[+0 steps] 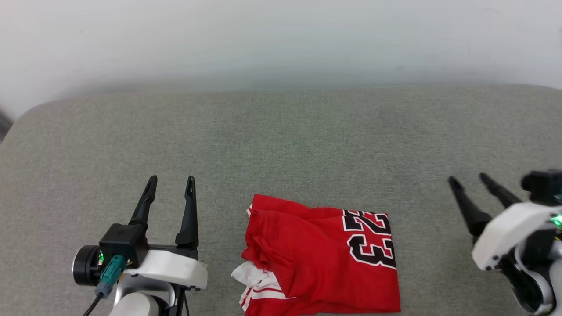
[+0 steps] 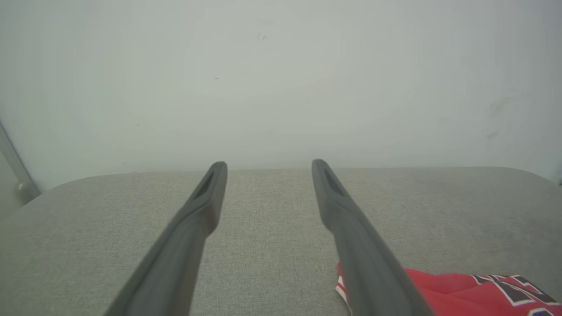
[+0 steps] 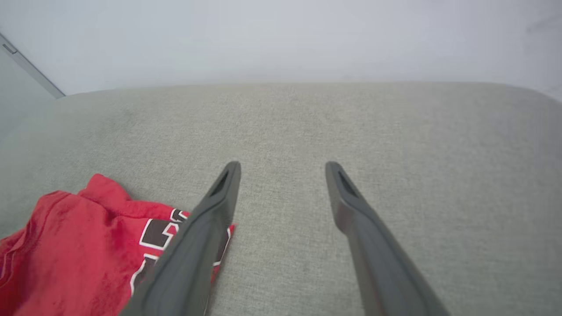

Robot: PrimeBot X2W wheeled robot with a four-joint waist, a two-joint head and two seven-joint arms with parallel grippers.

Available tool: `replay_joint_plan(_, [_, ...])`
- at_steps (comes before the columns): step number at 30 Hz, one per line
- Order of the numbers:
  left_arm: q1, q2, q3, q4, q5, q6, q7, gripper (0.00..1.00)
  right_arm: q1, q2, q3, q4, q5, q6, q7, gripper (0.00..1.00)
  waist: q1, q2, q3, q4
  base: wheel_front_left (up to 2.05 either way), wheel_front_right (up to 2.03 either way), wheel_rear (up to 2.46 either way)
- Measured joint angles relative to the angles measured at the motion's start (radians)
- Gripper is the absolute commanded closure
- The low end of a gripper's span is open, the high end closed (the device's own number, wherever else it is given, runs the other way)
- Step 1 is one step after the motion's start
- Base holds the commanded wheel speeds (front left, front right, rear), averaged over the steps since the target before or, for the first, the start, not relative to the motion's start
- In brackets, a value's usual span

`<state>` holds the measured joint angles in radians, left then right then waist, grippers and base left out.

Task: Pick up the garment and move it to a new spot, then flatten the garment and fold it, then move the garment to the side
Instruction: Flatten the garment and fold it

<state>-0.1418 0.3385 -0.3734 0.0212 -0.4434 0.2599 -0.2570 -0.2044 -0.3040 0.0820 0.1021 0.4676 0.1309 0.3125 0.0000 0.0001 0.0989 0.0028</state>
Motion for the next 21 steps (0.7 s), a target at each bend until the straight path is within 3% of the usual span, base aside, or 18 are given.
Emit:
replay_joint_plan(10, [0.044,0.010,0.010,0.016,-0.012,0.006,0.000,0.00,0.150,0.066,-0.136,-0.133,-0.172,0.000,-0.232,0.00,0.0000,0.0000,-0.043,-0.025,0.00,0.00,0.00])
replay_joint_plan(21, [0.095,0.023,0.024,0.030,-0.020,0.014,-0.002,0.00,0.245,0.120,-0.076,-0.190,-0.208,0.000,-0.296,0.00,-0.0001,0.0000,-0.078,-0.048,0.00,0.00,0.00])
